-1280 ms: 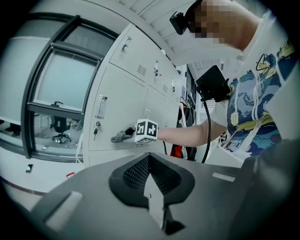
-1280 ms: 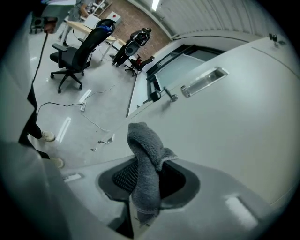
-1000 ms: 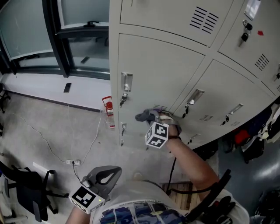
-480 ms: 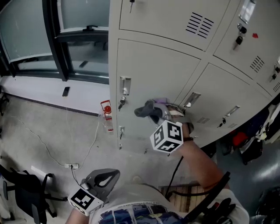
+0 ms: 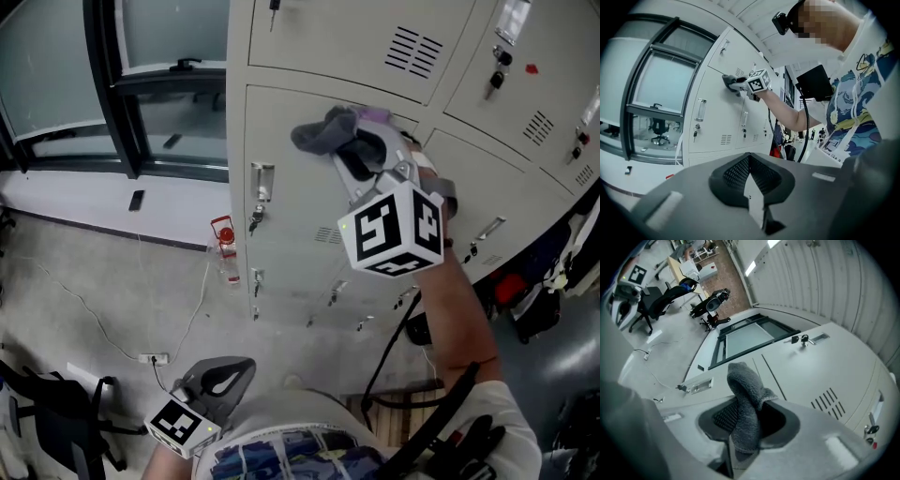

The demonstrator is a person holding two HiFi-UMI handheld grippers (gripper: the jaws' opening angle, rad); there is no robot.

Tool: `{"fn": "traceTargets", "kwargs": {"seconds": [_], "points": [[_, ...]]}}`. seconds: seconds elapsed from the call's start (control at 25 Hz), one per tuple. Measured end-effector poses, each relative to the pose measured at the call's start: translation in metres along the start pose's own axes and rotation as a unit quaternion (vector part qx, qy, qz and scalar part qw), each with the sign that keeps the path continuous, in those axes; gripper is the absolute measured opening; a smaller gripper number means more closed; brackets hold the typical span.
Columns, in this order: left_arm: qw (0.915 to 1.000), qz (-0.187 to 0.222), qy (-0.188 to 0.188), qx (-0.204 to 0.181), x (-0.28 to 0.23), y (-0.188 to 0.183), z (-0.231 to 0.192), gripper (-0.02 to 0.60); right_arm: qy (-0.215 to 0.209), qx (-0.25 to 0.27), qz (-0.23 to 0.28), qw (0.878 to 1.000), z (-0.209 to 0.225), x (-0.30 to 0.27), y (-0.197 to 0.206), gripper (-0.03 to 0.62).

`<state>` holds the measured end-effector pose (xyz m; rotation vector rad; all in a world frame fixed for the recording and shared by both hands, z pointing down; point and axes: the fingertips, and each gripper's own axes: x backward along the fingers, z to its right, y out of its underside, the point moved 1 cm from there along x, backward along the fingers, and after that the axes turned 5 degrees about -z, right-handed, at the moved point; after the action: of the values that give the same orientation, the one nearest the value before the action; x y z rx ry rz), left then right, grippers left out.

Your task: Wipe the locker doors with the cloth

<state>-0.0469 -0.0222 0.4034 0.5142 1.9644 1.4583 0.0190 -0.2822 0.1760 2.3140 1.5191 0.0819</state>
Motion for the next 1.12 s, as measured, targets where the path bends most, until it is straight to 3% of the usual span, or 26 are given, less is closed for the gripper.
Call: {"fn": "traceTargets", "kwargs": {"seconds": [0.12,0.28,1.12], "points": [[0.9999,0.007,-0.008,0.004,0.002,-0.004,-0.003,0.002,0.015,0.01,-0.007,1.0,0.011,-0.016,-0.005,0.114],[0.9999,0.011,-0.013,0.003,0.006,-0.005,-0.005,0.002,0.014,0.019,-0.011,1.0,-0.004,-0.026,-0.001,0.114],[0.9999,-0.007,-0.004,0.009,0.001,0.005,-0.003,0.002,-0.126,0.01,-0.061,0.99,-0.161,-0.052,0.058,0.112]]}}
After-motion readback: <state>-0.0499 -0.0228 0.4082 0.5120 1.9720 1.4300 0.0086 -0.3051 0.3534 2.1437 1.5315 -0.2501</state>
